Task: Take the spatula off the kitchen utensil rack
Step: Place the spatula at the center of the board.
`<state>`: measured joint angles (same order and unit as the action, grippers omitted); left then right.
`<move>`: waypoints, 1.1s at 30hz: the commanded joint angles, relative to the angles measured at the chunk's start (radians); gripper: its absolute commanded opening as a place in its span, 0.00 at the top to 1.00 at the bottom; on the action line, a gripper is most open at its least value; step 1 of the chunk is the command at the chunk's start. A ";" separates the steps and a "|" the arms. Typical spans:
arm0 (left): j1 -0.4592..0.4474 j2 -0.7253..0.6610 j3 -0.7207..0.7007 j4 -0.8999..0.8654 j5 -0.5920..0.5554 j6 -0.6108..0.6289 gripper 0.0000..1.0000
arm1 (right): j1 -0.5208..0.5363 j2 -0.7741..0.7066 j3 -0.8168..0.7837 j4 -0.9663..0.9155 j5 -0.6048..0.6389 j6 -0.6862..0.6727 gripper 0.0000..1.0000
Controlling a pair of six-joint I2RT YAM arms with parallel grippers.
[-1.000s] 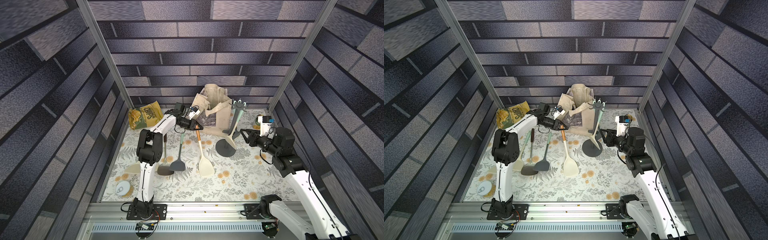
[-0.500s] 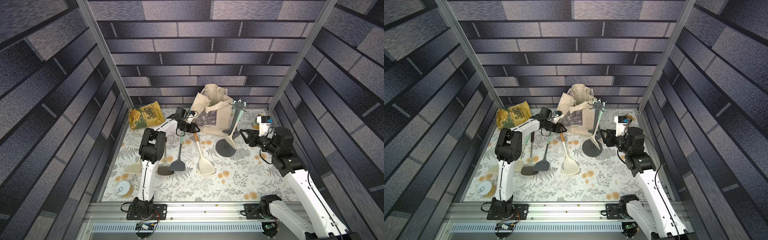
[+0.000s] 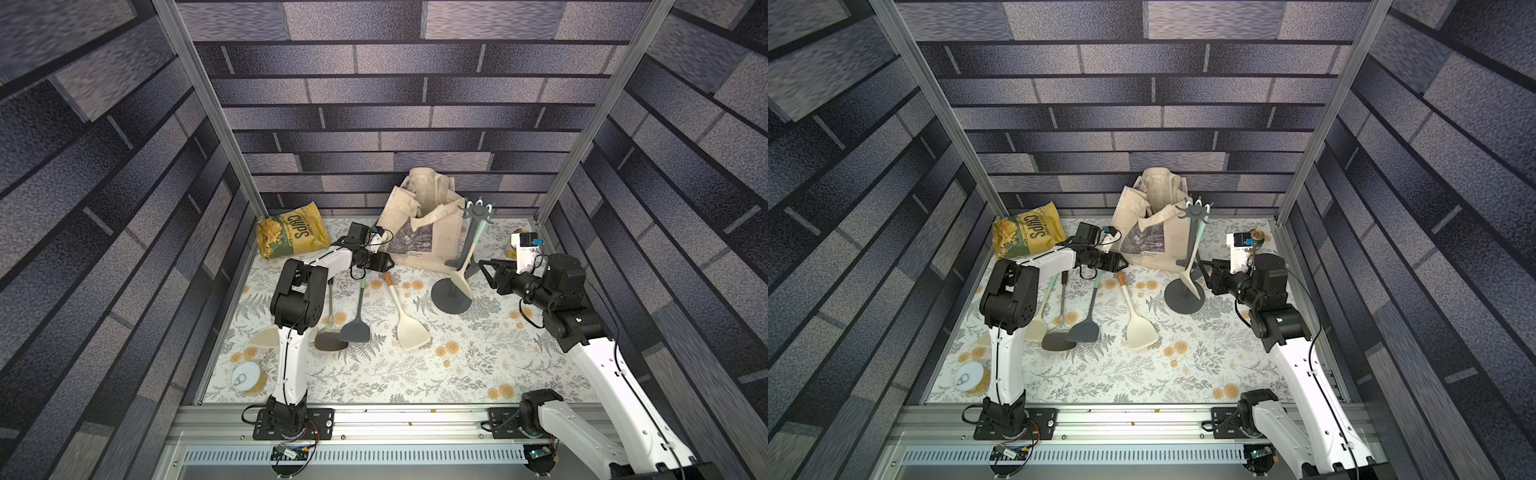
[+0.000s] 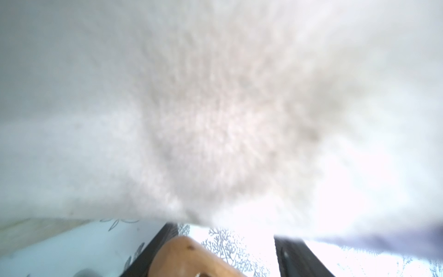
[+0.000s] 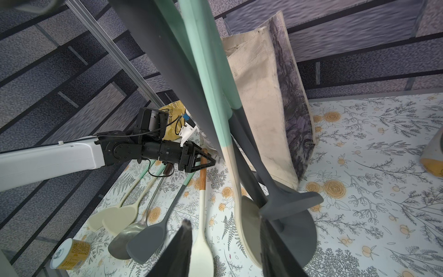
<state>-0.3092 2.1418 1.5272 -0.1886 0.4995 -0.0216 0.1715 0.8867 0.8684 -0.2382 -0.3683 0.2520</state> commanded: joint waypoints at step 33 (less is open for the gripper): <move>-0.234 -0.303 -0.156 -0.093 -0.482 -0.266 0.17 | -0.007 -0.045 -0.001 -0.018 -0.016 -0.073 0.51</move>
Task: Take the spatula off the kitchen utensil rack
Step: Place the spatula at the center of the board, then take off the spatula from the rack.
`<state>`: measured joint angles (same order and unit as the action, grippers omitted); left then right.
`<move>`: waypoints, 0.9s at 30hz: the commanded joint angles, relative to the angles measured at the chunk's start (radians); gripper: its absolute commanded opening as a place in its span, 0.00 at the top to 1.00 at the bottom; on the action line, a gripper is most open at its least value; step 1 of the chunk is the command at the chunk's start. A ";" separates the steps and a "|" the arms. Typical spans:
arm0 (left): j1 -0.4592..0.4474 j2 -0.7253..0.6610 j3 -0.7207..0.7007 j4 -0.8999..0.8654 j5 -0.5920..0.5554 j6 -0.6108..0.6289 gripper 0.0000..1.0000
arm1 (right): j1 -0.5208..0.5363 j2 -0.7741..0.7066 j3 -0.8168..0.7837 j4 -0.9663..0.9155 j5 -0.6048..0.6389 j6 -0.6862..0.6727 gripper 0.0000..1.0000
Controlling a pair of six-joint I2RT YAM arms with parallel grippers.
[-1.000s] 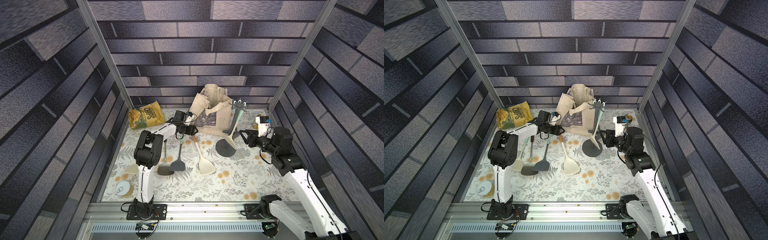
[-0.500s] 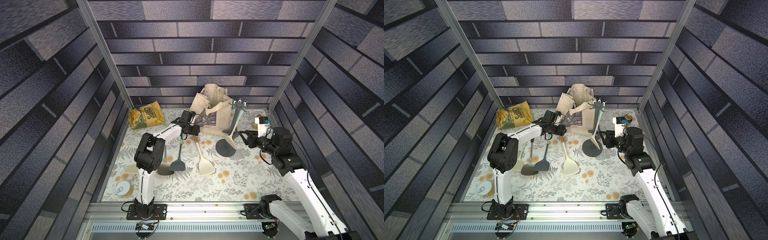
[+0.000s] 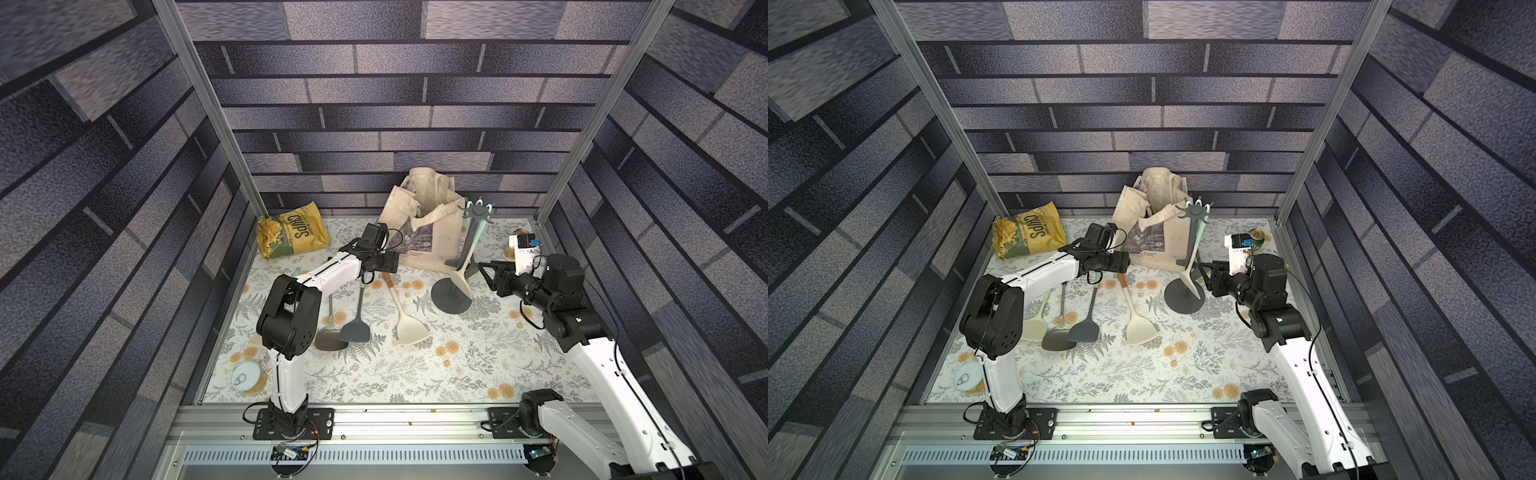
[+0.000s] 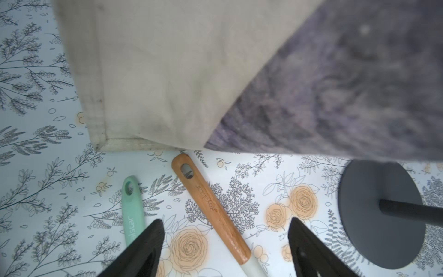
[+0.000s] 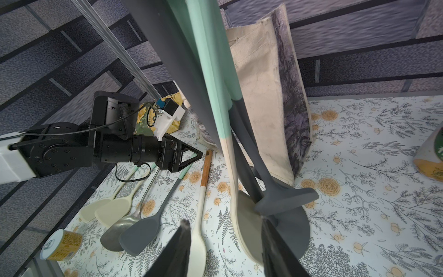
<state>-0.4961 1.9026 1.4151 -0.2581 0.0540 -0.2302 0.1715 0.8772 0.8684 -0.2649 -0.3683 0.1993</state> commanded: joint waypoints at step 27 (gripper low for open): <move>-0.203 -0.136 0.030 0.671 0.305 0.014 0.37 | -0.007 0.059 -0.020 0.202 0.008 -0.030 0.60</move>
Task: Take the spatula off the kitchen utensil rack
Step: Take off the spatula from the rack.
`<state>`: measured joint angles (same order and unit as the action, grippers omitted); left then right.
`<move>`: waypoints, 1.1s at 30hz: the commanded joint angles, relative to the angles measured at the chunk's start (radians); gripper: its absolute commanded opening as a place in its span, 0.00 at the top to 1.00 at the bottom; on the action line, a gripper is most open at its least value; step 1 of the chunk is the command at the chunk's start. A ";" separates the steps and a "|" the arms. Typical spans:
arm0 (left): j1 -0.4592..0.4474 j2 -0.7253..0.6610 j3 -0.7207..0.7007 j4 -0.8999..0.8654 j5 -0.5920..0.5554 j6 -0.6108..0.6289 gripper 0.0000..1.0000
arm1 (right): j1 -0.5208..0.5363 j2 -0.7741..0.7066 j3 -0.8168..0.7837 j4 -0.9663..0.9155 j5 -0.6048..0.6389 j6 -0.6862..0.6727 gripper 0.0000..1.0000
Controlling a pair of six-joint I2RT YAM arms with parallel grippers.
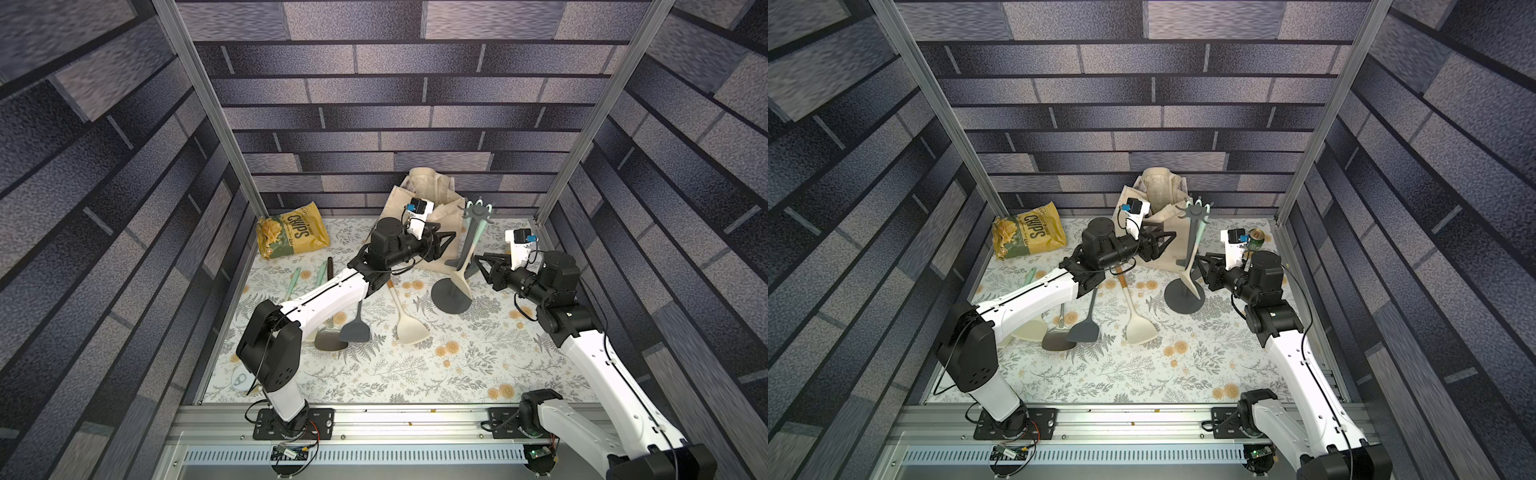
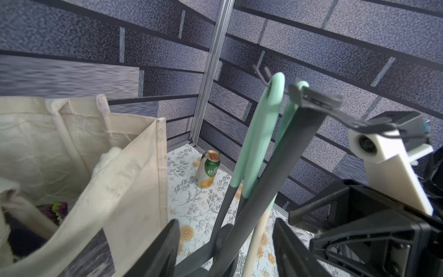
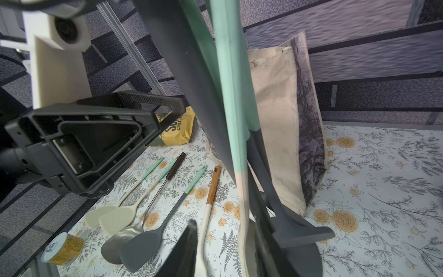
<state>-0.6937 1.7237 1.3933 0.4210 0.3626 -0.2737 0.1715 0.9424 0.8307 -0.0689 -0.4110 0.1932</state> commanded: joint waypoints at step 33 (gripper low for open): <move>-0.071 0.155 0.182 0.116 0.052 0.054 0.57 | -0.044 0.079 0.045 0.175 -0.009 -0.008 0.61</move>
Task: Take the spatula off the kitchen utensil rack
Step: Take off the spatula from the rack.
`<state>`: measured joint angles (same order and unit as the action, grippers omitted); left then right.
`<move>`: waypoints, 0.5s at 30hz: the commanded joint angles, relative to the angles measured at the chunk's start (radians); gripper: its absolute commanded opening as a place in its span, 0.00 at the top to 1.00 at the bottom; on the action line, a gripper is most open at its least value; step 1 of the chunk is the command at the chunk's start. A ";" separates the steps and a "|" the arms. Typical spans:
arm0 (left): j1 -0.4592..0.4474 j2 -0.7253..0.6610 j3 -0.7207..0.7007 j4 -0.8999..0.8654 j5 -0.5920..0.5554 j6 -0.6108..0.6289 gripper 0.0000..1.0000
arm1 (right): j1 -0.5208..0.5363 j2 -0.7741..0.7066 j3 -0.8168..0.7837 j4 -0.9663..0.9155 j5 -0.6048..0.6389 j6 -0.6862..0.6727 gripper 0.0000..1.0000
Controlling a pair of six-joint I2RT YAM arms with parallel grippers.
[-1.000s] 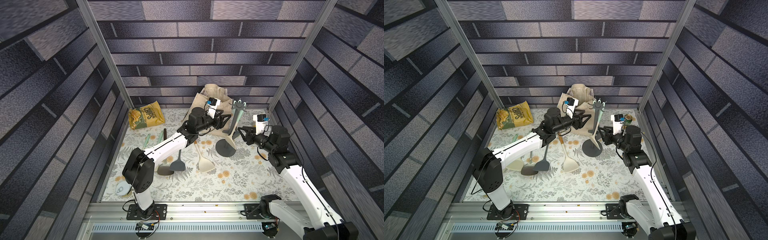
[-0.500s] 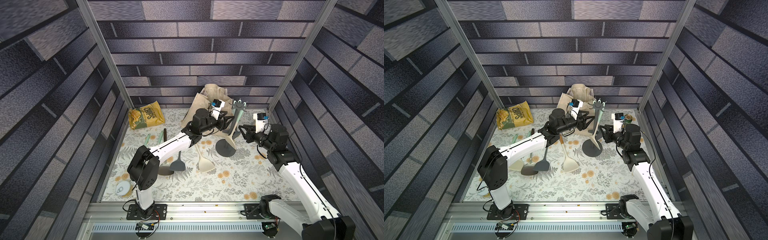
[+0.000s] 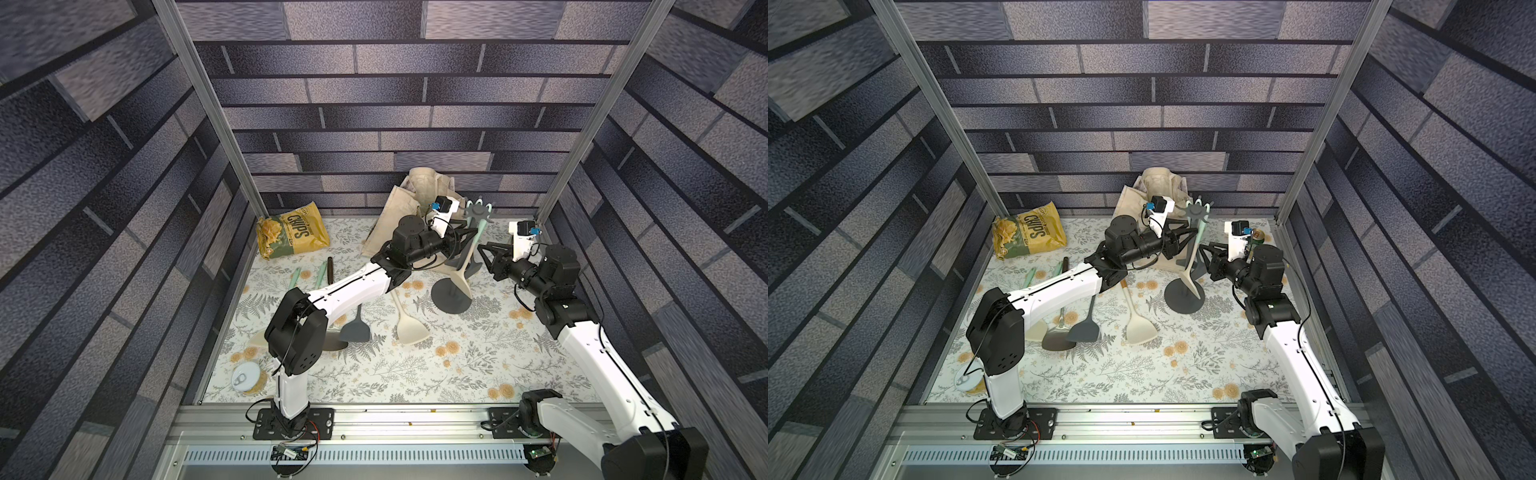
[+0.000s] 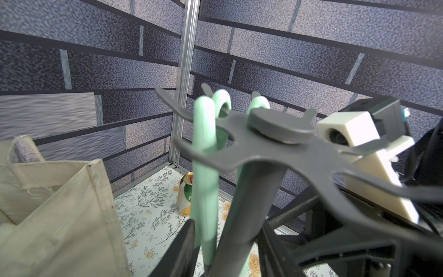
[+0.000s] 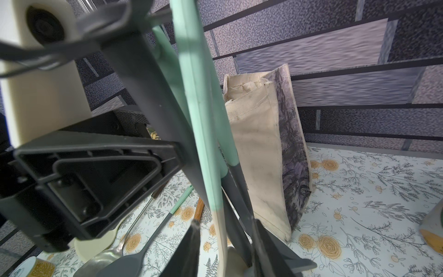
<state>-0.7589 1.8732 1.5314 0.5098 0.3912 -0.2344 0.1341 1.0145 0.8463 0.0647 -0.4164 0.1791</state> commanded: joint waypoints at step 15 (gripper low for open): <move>-0.012 0.004 0.044 0.029 0.027 0.012 0.76 | -0.013 0.055 0.034 0.183 -0.018 0.059 0.60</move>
<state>-0.7643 1.8847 1.5459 0.5095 0.3973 -0.2203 0.1284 1.0584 0.8623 0.1738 -0.4206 0.2070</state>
